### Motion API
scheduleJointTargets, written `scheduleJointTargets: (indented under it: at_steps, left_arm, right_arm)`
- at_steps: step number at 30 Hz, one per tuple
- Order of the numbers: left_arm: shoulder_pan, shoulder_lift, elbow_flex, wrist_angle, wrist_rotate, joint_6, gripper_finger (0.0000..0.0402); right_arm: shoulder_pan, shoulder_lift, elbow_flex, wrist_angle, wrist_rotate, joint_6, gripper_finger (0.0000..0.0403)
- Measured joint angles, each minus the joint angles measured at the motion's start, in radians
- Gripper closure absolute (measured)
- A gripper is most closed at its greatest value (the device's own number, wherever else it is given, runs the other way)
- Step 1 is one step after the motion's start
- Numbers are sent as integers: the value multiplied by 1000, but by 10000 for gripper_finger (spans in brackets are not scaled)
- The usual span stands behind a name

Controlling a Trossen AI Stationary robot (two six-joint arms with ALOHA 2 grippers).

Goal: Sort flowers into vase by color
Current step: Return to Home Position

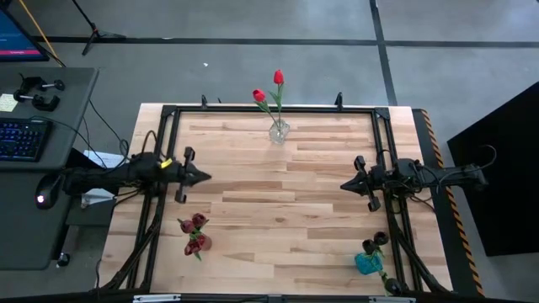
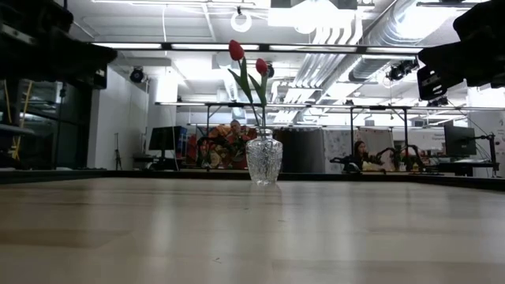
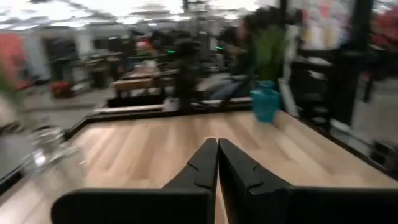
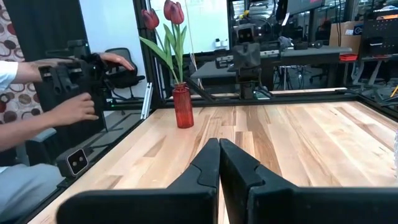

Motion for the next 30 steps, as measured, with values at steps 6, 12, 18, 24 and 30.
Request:
scheduleJointTargets:
  at_steps: [6, 12, 18, 24, 30]
  left_arm:
    - [0, 0, 1, -17, -121, -95, 401]
    - [0, 0, 1, -20, -131, -114, 401]
    - [0, 0, 1, -15, -131, -113, 401]
    - [0, 0, 1, -15, -131, -113, 401]
    - [0, 4, 1, -15, -131, -113, 401]
  right_arm:
    - [0, 0, 0, 0, 0, 0, 402]
    - [0, 0, 0, 0, 0, 0, 402]
    - [0, 0, 0, 0, 0, 0, 402]
    - [0, 0, 0, 0, 0, 0, 402]
    - [0, 0, 0, 0, 0, 0, 402]
